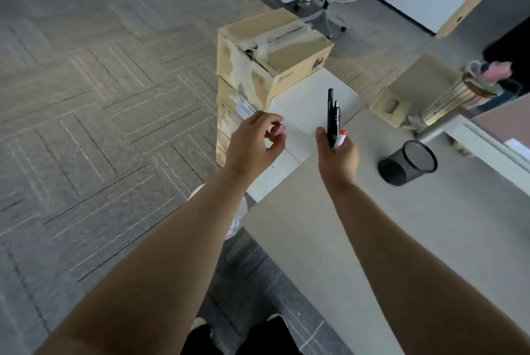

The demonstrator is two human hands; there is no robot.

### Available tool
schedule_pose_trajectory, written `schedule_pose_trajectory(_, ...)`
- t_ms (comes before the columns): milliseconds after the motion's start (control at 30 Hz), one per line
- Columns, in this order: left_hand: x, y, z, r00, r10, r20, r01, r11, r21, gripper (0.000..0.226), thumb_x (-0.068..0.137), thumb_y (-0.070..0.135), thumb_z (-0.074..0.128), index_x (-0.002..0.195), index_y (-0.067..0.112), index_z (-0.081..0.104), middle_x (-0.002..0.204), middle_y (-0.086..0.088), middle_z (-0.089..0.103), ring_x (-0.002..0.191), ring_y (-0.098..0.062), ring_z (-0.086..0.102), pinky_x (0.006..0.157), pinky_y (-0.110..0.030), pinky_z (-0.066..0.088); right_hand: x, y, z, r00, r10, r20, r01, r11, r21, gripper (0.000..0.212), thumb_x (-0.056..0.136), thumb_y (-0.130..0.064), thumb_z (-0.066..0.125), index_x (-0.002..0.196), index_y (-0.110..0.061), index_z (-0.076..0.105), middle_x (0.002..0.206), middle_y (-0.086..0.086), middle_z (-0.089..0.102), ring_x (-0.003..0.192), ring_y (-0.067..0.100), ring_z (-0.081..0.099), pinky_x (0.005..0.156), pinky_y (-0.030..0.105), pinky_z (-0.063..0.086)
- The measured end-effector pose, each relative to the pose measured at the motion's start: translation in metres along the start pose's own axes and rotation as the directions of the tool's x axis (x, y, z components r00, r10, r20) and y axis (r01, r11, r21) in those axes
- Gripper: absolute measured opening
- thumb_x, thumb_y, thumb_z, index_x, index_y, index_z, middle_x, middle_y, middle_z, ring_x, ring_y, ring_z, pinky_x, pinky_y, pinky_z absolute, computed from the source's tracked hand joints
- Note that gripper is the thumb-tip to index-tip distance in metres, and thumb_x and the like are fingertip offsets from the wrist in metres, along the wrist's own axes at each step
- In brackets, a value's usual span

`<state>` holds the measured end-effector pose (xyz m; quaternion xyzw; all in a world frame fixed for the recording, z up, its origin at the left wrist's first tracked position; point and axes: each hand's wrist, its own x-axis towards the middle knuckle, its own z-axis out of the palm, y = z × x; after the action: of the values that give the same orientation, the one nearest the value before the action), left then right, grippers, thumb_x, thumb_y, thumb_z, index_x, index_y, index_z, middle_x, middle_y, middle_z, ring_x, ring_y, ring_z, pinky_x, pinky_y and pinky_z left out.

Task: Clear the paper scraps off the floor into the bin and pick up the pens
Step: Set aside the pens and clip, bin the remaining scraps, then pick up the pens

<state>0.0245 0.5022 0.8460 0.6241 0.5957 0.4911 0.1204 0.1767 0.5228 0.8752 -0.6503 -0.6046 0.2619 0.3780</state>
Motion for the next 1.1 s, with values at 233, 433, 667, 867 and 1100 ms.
schedule_pose_trajectory(233, 0.041, 0.078, 0.098, 0.991, 0.086, 0.101, -0.080, 0.995, -0.061, 0.025, 0.075, 0.012, 0.064, 0.100, 0.010, 0.061, 0.092, -0.004, 0.064, 0.070, -0.011, 0.056, 0.065, -0.025, 0.046, 0.057, 0.043, -0.106, 0.988, 0.045, -0.145, -0.043, 0.999, 0.022, 0.043, 0.090, -0.032, 0.052, 0.055, -0.018, 0.032, 0.050, -0.001, 0.038, 0.047, 0.014, 0.037, 0.052, 0.030, 0.025)
schedule_pose_trajectory(433, 0.054, 0.139, 0.180, 0.966, 0.180, 0.187, -0.181, 0.983, -0.009, 0.027, 0.080, 0.020, 0.056, 0.103, 0.007, 0.061, 0.096, -0.009, 0.065, 0.082, -0.025, 0.060, 0.069, -0.035, 0.053, 0.114, 0.099, -0.178, 0.974, 0.163, -0.160, -0.106, 0.943, 0.316, 0.039, 0.083, -0.037, 0.058, 0.055, -0.022, 0.036, 0.052, -0.001, 0.040, 0.049, 0.016, 0.037, 0.052, 0.031, 0.031)
schedule_pose_trajectory(667, 0.055, 0.145, 0.224, 0.951, 0.150, 0.272, -0.176, 0.982, 0.073, 0.039, 0.080, 0.033, 0.047, 0.108, 0.010, 0.062, 0.104, -0.011, 0.058, 0.084, -0.026, 0.062, 0.069, -0.034, 0.055, 0.158, 0.143, -0.190, 0.961, 0.261, -0.095, -0.182, 0.849, 0.497, 0.041, 0.090, -0.037, 0.052, 0.055, -0.016, 0.041, 0.050, 0.002, 0.042, 0.042, 0.012, 0.040, 0.043, 0.024, 0.034)
schedule_pose_trajectory(867, 0.071, 0.141, 0.248, 0.921, 0.121, 0.369, -0.167, 0.981, 0.095, 0.052, 0.081, 0.041, 0.038, 0.115, 0.010, 0.060, 0.102, -0.011, 0.058, 0.085, -0.026, 0.062, 0.070, -0.033, 0.052, 0.177, 0.178, -0.180, 0.954, 0.301, 0.000, -0.274, 0.871, 0.409, 0.027, 0.092, -0.031, 0.050, 0.087, -0.005, 0.058, 0.080, 0.008, 0.060, 0.074, 0.017, 0.055, 0.068, 0.029, 0.041)
schedule_pose_trajectory(1100, 0.083, 0.135, 0.284, 0.806, 0.161, 0.570, -0.225, 0.973, 0.044, 0.029, 0.083, 0.018, 0.053, 0.109, 0.012, 0.065, 0.099, -0.007, 0.068, 0.088, -0.026, 0.064, 0.076, -0.031, 0.050, 0.171, 0.222, -0.178, 0.932, 0.341, 0.123, -0.358, 0.919, 0.164, 0.034, 0.081, -0.037, 0.065, 0.108, -0.019, 0.058, 0.103, 0.002, 0.055, 0.106, 0.020, 0.051, 0.097, 0.037, 0.041)
